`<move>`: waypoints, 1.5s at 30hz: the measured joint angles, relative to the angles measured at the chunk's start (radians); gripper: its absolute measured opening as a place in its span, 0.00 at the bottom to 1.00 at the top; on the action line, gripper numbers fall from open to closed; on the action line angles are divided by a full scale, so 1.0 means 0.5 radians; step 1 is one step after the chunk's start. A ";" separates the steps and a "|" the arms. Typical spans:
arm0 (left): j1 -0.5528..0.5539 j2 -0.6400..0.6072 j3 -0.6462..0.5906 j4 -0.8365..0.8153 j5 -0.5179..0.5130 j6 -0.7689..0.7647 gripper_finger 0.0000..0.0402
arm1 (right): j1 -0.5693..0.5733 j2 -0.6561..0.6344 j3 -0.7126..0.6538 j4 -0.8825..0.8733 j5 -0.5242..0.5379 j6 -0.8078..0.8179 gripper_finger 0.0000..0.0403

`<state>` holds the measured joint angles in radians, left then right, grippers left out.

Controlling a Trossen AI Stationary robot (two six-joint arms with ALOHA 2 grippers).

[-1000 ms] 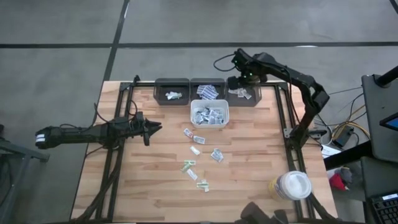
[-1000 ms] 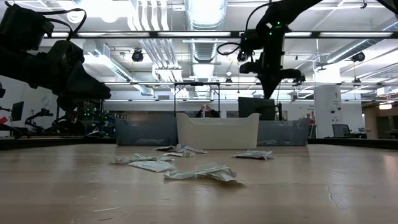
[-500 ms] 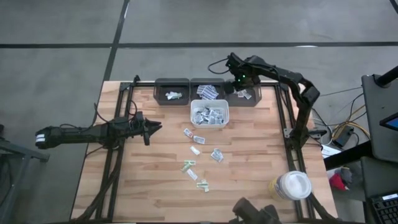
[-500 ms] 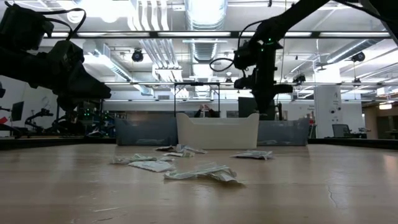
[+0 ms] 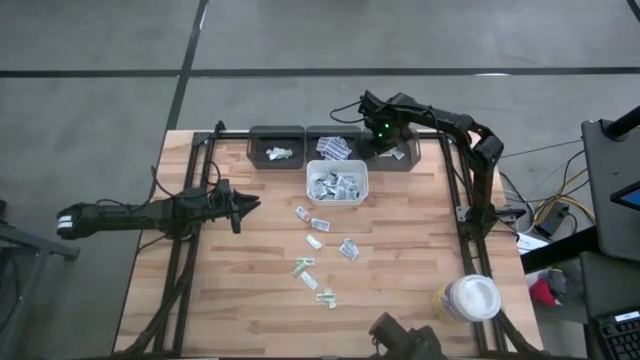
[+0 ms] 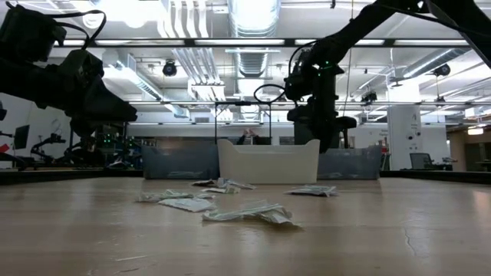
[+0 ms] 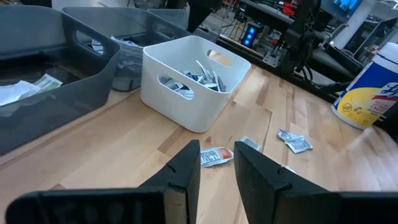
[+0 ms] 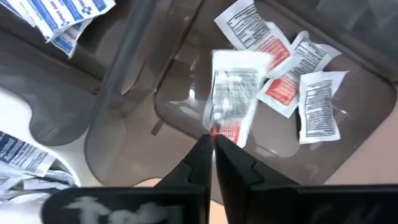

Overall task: Pick & Place First Aid Supplies
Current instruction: Put the orange ointment pack into the right black bin

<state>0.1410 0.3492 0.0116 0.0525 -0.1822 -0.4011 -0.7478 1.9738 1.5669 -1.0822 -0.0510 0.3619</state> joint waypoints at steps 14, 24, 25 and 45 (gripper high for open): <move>0.000 0.000 0.000 0.000 -0.006 0.010 0.23 | -0.004 -0.121 0.000 0.050 -0.159 0.084 0.30; 0.000 0.000 0.000 -0.001 -0.006 0.010 0.23 | 0.395 -0.520 0.000 0.242 -0.162 0.115 0.28; 0.000 0.000 0.000 -0.001 -0.006 0.010 0.23 | 0.459 -0.551 0.000 0.274 -0.162 0.114 0.27; 0.000 0.001 0.000 -0.002 -0.005 0.009 0.23 | 1.480 -0.400 0.003 0.733 -0.154 -0.323 0.23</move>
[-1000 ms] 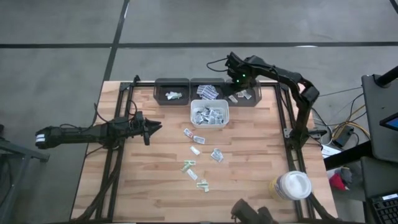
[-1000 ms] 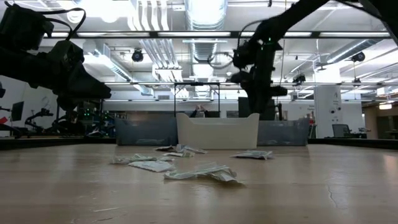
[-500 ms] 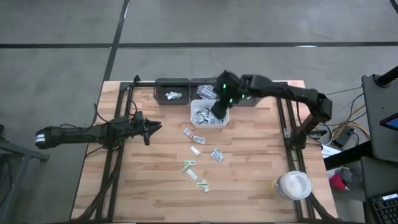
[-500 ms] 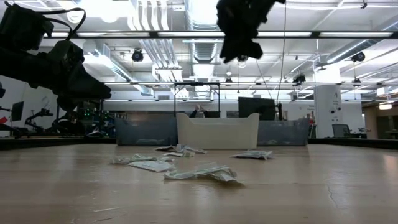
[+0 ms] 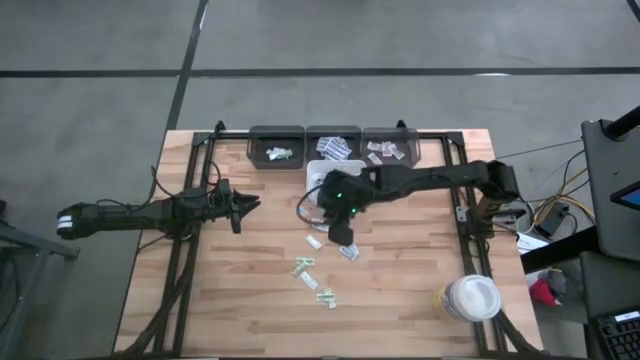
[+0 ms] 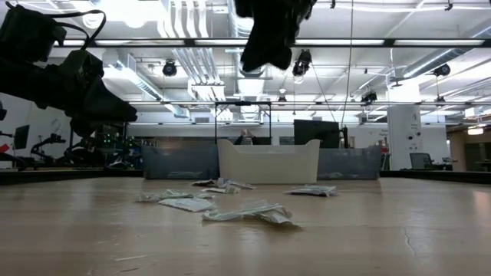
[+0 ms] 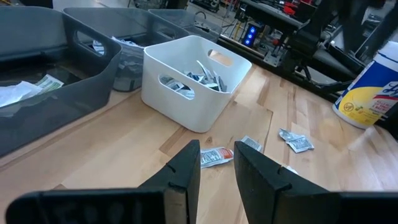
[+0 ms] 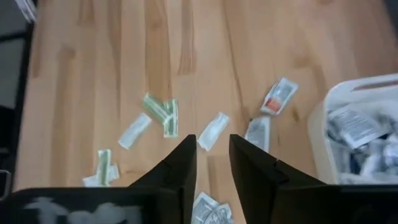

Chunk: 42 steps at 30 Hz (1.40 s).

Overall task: Pick & Place First Aid Supplies
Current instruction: Put the orange ointment pack into the right black bin

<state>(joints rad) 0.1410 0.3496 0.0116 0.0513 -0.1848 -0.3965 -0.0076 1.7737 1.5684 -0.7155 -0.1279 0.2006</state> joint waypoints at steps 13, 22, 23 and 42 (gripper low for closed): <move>0.000 0.000 0.000 0.000 0.000 0.000 0.23 | 0.002 0.469 0.081 -0.007 0.182 -0.098 0.41; 0.000 0.000 0.000 -0.002 0.000 0.000 0.23 | -0.003 0.782 0.253 -0.037 0.354 -0.093 0.42; 0.000 0.000 0.000 -0.002 0.000 0.000 0.23 | -0.003 0.798 0.272 -0.045 0.388 -0.093 0.42; 0.000 0.000 0.000 -0.008 0.000 0.000 0.23 | -0.011 1.003 0.341 -0.144 0.518 0.052 0.40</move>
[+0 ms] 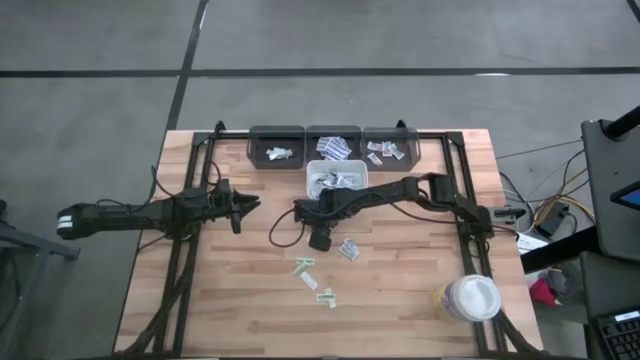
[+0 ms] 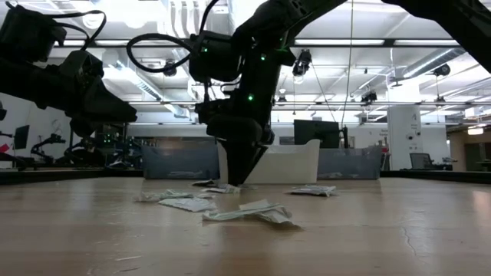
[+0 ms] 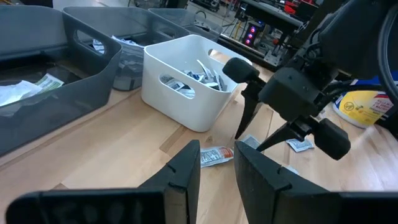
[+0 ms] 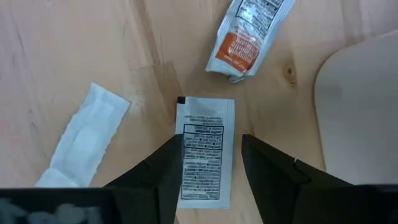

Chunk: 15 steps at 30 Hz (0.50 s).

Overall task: Pick & Place First Aid Supplies
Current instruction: Put the orange ointment pack into the right black bin

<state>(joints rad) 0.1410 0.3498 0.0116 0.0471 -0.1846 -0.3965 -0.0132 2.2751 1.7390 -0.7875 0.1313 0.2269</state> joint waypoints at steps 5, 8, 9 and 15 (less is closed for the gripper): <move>-0.001 0.001 0.000 -0.003 0.000 0.000 0.23 | 0.002 0.036 0.006 -0.040 -0.010 0.007 0.33; -0.001 0.001 0.000 -0.004 0.000 0.000 0.23 | 0.005 0.039 0.005 -0.044 -0.022 0.007 0.25; 0.000 0.001 0.000 -0.004 0.000 0.000 0.23 | 0.006 0.039 0.005 -0.046 -0.022 0.007 0.22; -0.001 0.001 0.000 -0.005 0.000 0.000 0.23 | 0.004 0.020 0.010 -0.078 -0.066 0.027 0.05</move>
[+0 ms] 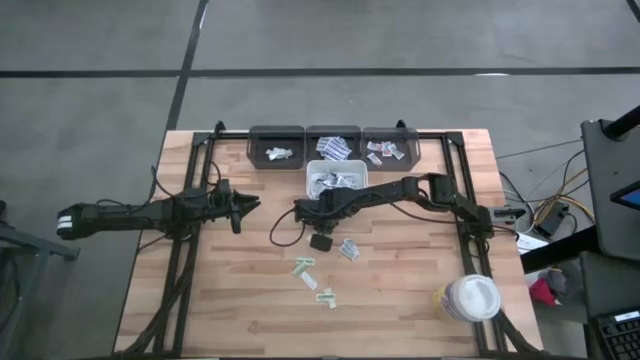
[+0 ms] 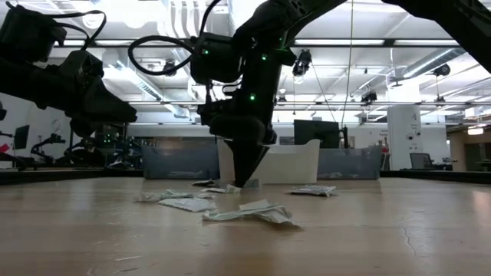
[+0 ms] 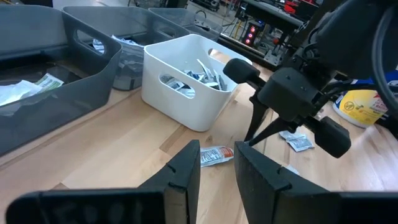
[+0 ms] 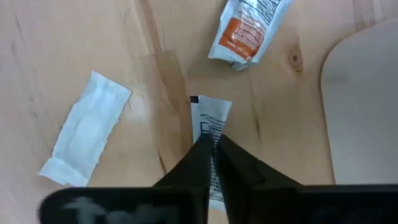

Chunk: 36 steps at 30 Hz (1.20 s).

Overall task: Pick & Place First Aid Supplies
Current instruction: Put the orange ointment pack into the right black bin

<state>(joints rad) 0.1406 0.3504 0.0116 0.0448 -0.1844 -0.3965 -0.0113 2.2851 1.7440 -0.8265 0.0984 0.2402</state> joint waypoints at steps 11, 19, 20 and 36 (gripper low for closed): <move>0.001 0.000 0.000 -0.001 0.000 0.000 0.23 | -0.024 -0.440 0.054 -0.119 -0.895 -0.395 0.02; 0.001 0.000 0.000 -0.001 0.000 0.000 0.23 | -0.076 -0.830 0.041 0.058 -0.878 -0.486 0.02; 0.001 0.000 0.000 -0.001 0.000 0.000 0.23 | -0.078 -0.871 0.041 0.079 -0.719 -0.466 0.02; 0.000 0.001 0.000 -0.001 0.000 -0.017 0.23 | -0.318 -1.171 0.036 -1.090 1.202 0.588 0.02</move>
<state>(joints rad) 0.1406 0.3508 0.0116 0.0444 -0.1844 -0.4049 -0.1700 1.6996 1.7622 -1.3713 0.6993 0.5340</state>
